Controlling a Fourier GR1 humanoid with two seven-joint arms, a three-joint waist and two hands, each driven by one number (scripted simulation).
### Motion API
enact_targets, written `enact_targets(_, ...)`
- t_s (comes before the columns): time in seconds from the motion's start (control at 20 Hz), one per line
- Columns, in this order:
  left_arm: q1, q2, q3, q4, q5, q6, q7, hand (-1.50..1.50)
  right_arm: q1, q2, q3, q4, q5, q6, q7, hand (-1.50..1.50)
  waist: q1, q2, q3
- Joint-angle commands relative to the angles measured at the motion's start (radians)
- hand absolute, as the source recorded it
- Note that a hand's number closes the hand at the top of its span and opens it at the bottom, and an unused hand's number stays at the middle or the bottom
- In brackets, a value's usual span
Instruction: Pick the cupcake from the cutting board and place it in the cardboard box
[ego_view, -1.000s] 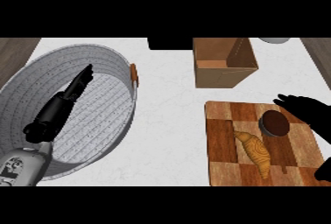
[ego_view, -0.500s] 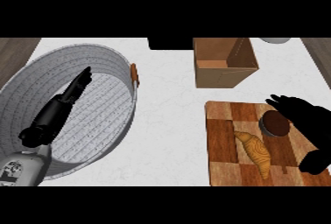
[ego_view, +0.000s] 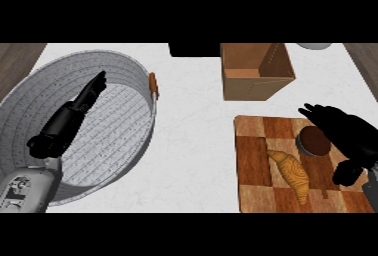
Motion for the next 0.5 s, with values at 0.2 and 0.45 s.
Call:
enact_targets(0.2, 0.016, -0.017, 0.039, -0.023, -0.013, -0.056, 0.012, 0.0, -0.049, 0.019, -0.057, 0.227, 0.064, -0.102, -0.168, -1.5, 0.003, 0.001, 0.0)
enact_targets(0.45, 0.078, -0.034, 0.058, -0.081, -0.043, -0.069, -0.004, 0.0, -0.057, 0.073, -0.046, 0.204, 0.11, -0.043, -0.146, -1.5, 0.003, 0.0, 0.0)
